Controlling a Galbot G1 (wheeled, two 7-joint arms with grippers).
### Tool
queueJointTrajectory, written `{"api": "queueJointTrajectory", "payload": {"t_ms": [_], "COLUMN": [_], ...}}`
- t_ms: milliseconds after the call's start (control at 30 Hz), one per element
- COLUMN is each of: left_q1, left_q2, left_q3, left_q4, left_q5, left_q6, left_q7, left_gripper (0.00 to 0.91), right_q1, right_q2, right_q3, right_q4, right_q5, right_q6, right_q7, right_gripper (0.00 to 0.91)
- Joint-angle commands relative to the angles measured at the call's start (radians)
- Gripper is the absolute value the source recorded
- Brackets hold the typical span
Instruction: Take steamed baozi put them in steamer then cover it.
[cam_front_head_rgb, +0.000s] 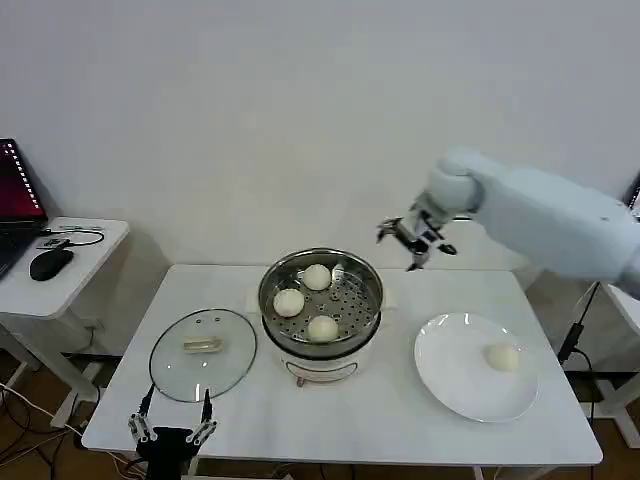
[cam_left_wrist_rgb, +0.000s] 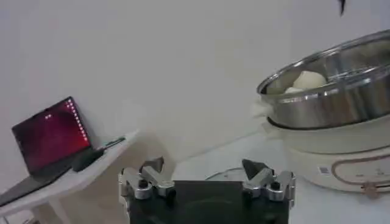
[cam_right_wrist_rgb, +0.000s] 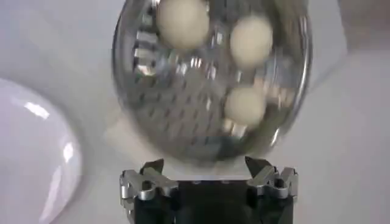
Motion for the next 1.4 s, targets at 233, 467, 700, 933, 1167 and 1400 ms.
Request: {"api": "queueJointTrajectory", "payload": {"t_ms": [233,467,700,933,1167,1400], "left_q1": [-0.004,-0.006,-0.004,0.006,0.011,0.01], "left_q2": [0.036,0.03,0.022,0.014,0.012,0.009], "left_q3": [0.016,0.014,0.016,0.013,0.001,0.0], "left_q4": [-0.002,0.008,0.006,0.005,0.006,0.014], "left_q5": [-0.012,-0.01,-0.006,0.0,-0.003,-0.004], "left_q6": [-0.002,-0.003,-0.003,-0.004,-0.005,-0.007], "left_q7": [0.001,-0.001,-0.002,-0.003,-0.004,-0.005], "left_gripper": [0.907,0.907,0.907,0.907,0.907,0.907], "right_q1": [-0.257,-0.37,-0.464,-0.59,-0.628,-0.643], "right_q2": [-0.433,-0.45,-0.415,-0.328,-0.25,-0.217], "right_q3": [0.131,0.165,0.208,0.287,0.324,0.355], "right_q4": [0.017,0.012,-0.016,-0.088,-0.16,-0.213], "right_q5": [-0.083,-0.08,-0.092,-0.122,-0.136,-0.167], "right_q6": [-0.111,-0.13,-0.128,-0.127,-0.121,-0.118], "right_q7": [-0.028,-0.021,-0.008,0.017,0.023,0.031], "right_gripper": [0.907,0.907,0.907,0.907,0.907,0.907]}}
